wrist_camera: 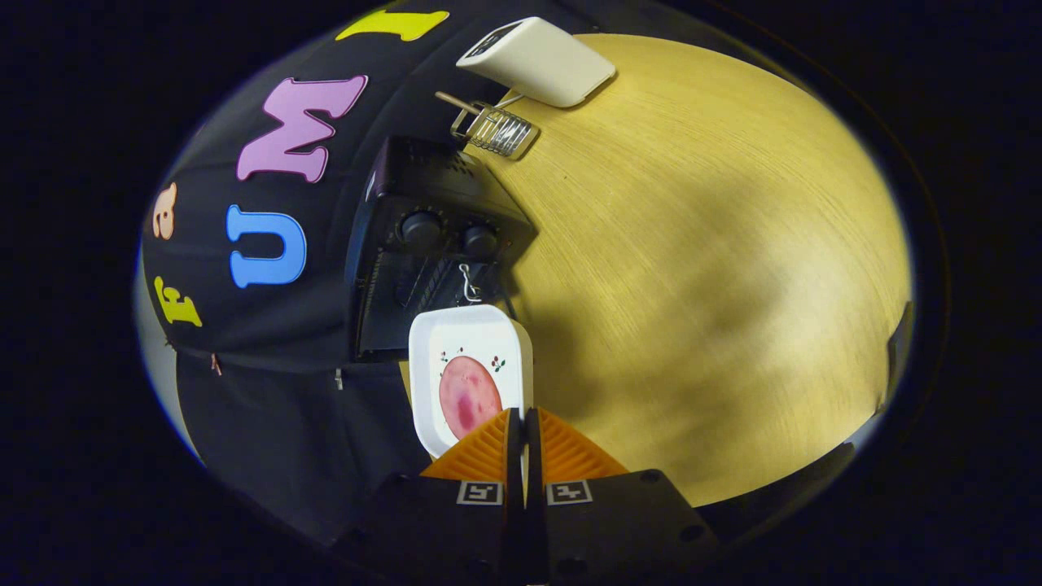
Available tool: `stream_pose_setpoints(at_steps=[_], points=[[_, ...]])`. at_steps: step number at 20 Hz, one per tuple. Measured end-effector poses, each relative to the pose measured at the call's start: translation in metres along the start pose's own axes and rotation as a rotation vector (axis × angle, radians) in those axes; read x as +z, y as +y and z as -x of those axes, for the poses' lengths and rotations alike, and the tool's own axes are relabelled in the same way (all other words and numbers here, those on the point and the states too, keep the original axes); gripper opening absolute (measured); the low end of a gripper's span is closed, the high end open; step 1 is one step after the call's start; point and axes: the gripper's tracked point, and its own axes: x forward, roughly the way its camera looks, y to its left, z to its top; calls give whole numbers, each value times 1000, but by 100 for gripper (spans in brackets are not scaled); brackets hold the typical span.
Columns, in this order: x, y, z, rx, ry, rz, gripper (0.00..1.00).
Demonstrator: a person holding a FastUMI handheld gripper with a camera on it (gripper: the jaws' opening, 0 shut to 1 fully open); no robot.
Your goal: Open the toaster oven, put the food inside, and close the toaster oven door.
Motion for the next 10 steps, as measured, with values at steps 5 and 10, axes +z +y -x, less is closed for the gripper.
stream_pose_setpoints(at_steps=[5,10], points=[[-8,38,-51,-29,-133,-147,5],[-8,70,-96,-52,-281,-333,5]])
